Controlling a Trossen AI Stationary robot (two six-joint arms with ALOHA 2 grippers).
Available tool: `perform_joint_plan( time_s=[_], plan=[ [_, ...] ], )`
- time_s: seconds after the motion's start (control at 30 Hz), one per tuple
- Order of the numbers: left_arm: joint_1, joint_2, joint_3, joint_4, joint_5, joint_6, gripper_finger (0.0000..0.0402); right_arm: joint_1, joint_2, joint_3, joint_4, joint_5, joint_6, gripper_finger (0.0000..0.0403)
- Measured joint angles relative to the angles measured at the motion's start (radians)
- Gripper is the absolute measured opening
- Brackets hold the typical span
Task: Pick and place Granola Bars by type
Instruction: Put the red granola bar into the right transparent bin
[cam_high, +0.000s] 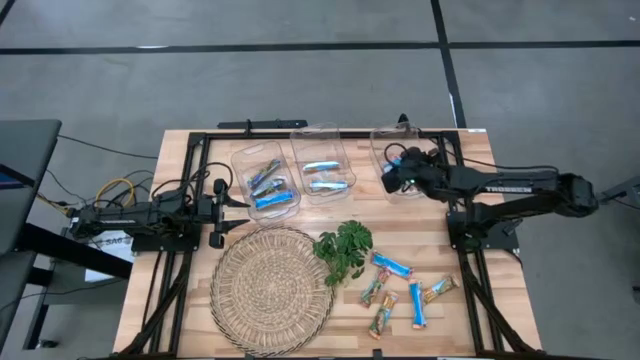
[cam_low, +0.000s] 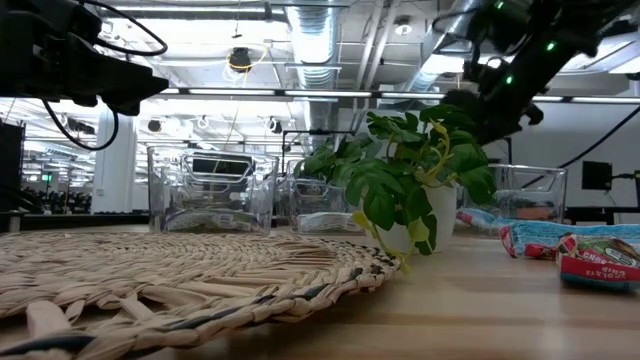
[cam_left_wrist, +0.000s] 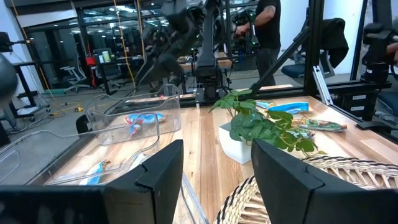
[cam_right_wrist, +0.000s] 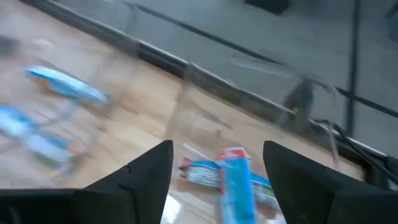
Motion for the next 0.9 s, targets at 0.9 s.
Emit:
perform_joint_plan(
  time_s=[0.9],
  plan=[
    [0.000, 0.000, 0.000, 0.000, 0.000, 0.000, 0.0183, 0.622, 0.110, 0.000, -0.059, -0.629, 0.239, 0.0244]
  ],
)
